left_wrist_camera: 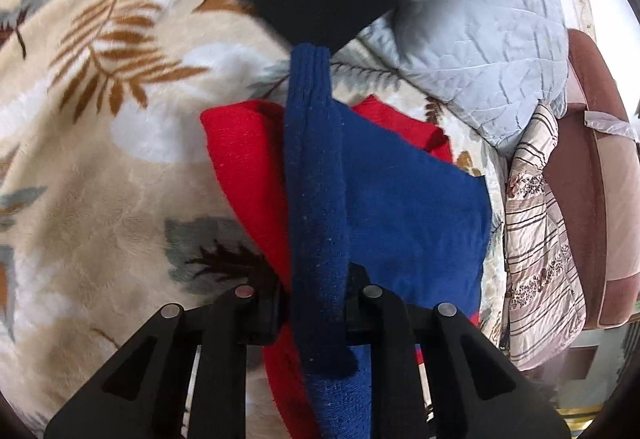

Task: Fold small clothes

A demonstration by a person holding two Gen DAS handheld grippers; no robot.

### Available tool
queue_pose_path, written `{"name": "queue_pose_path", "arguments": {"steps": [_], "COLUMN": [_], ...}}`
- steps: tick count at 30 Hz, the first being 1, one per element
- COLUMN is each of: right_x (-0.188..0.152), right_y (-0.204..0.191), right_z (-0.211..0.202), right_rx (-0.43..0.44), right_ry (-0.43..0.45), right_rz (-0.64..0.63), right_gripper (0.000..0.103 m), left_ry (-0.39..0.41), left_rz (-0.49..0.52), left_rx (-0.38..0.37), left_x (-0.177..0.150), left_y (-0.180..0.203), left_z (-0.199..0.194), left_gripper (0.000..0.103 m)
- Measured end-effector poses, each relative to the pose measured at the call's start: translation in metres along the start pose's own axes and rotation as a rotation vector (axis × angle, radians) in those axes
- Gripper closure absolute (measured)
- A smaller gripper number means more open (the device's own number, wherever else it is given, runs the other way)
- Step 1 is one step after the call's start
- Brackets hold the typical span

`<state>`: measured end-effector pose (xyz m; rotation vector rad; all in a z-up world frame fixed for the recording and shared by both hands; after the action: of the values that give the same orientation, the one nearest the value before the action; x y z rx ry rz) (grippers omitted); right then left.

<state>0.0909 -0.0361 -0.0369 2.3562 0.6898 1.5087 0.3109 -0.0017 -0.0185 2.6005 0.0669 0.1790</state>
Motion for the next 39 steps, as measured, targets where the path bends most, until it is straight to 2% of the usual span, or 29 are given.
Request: {"name": "queue_pose_path", "arguments": {"steps": [8,16,24,33,37,39], "right_x": [-0.018,-0.054,-0.112,-0.182,-0.211,-0.228], "right_y": [0.049,0.105,0.168,0.228,0.244,0.251], "right_z": [-0.027,-0.047,-0.057,-0.06,-0.051,-0.042], "right_rx": [-0.003,0.02,0.03,0.023,0.067,0.119], "right_ry": [0.03,0.046,0.047,0.074,0.06,0.041], "right_rz": [0.184,0.393,0.625,0.912,1.063,1.171], "right_gripper": [0.093,0.094,0.095,0.095,0.095,0.095], "left_ry": [0.05,0.067,0.058,0.023,0.013,0.018], "left_rz": [0.069,0.126,0.209,0.293,0.323,0.342], "left_rx": [0.032,0.056,0.113,0.199,0.27,0.296], "left_x": [-0.015,-0.034,-0.064,-0.091,-0.093,-0.095], "left_y": [0.055,0.119,0.19,0.247,0.261,0.268], "left_z": [-0.012,0.0,0.052,0.121,0.151,0.161], "left_gripper": [0.087,0.087,0.087,0.086,0.084,0.079]}}
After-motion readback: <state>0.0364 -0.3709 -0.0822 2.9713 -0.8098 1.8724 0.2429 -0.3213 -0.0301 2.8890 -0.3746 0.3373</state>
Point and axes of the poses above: each gripper's, at about its wrist camera, not at the fingertips, and z roughly the way its jaws point, y to its right, x to its top, the point moved 2 cm from there along z, roughly the way its jaws point, and after that the axes turned 11 degrees about -z, right-handed, at the moved point
